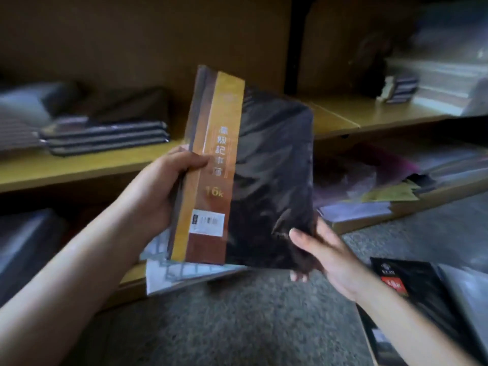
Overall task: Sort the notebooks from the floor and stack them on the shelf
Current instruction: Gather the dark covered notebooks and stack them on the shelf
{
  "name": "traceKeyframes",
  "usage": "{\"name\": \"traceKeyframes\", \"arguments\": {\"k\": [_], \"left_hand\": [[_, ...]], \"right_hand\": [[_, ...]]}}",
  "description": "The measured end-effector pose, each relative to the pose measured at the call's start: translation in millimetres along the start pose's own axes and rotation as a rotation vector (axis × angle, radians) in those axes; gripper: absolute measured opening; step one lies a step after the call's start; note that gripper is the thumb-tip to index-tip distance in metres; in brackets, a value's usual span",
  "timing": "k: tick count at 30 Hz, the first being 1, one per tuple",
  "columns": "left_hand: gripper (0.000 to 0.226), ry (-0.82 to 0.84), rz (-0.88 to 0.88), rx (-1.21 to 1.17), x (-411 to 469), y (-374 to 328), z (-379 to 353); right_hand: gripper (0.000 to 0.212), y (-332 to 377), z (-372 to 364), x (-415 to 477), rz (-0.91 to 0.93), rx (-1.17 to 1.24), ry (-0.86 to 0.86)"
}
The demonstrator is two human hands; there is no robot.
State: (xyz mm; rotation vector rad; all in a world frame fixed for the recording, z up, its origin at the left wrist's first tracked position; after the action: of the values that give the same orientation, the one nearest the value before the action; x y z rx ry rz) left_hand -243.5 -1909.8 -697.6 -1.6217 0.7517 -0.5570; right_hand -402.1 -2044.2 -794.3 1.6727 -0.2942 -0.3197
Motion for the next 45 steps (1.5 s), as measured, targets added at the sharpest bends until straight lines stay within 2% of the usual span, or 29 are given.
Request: {"name": "traceKeyframes", "arguments": {"k": [1, 3, 5, 8, 10, 13, 15, 17, 19, 21, 24, 25, 27, 29, 31, 34, 36, 41, 45], "left_hand": [[0.023, -0.025, 0.022, -0.03, 1, -8, 8], [0.019, -0.054, 0.045, -0.067, 2, -20, 25], [0.021, -0.065, 0.075, -0.094, 1, -25, 41], [0.02, -0.095, 0.025, -0.099, 1, -36, 66], [0.016, -0.175, -0.111, -0.087, 0, -53, 82], [0.024, -0.327, -0.315, -0.027, -9, -79, 102], [0.033, -0.461, -0.401, 0.156, -13, -90, 119], [0.032, -0.613, -0.426, 0.459, -16, -95, 133], [0.032, -0.719, -0.32, 0.94, -13, -90, 137], [0.043, -0.767, -0.23, 1.36, -7, -79, 134], [0.048, -0.805, -0.301, 1.538, 5, -71, 133], [0.047, -0.813, -0.316, 1.562, 9, -70, 137], [0.045, -0.834, -0.311, 1.588, 16, -69, 149], [0.044, -0.837, -0.287, 1.58, 22, -70, 161], [0.044, -0.824, -0.279, 1.53, 27, -72, 171], [0.042, -0.824, -0.269, 1.471, 34, -76, 183], [0.041, -0.827, -0.267, 1.424, 39, -78, 187], [0.039, -0.879, -0.328, 1.351, 42, -81, 180], [0.032, -0.93, -0.49, 1.376, 32, -77, 169]], "right_hand": [[0.058, 14, 1, 9, 0.026, 0.027, -0.061], [0.028, 35, -3, 25, 0.031, 0.118, -0.138], [0.015, 55, -10, 43, 0.027, 0.107, -0.154], [0.027, 81, -27, 71, 0.054, 0.067, -0.158], [0.034, 93, -42, 95, 0.082, 0.058, -0.115], [0.033, 101, -71, 133, 0.075, 0.096, -0.041], [0.028, 101, -90, 157, 0.033, 0.141, -0.029], [0.025, 101, -108, 173, -0.027, 0.087, -0.045], [0.026, 103, -125, 186, -0.079, -0.006, -0.04], [0.024, 108, -138, 193, -0.102, -0.032, -0.04], [0.021, 113, -153, 198, -0.069, 0.01, -0.008], [0.022, 112, -157, 198, -0.043, 0.05, 0.024], [0.043, 106, -159, 200, 0.015, 0.072, 0.069], [0.064, 103, -155, 197, 0.104, -0.113, 0.046], [0.059, 106, -153, 194, 0.24, -0.315, -0.013], [0.034, 115, -156, 195, 0.469, -0.511, -0.103], [0.026, 120, -156, 199, 0.542, -0.617, -0.199], [0.024, 130, -150, 213, 0.539, -0.792, -0.321], [0.032, 135, -151, 214, 0.537, -0.922, -0.286]]}}
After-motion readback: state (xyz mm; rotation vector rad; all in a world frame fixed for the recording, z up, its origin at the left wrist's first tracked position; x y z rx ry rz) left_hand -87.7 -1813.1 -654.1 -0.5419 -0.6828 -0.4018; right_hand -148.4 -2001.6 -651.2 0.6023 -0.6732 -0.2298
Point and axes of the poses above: each hand's wrist, its own x-axis towards the middle knuckle, its own z-axis out of the back of the hand, y = z × x, the point moved 7 cm from there along x, towards the middle knuckle, and after that the axes turned 4 degrees about y, right-handed, at the moved point
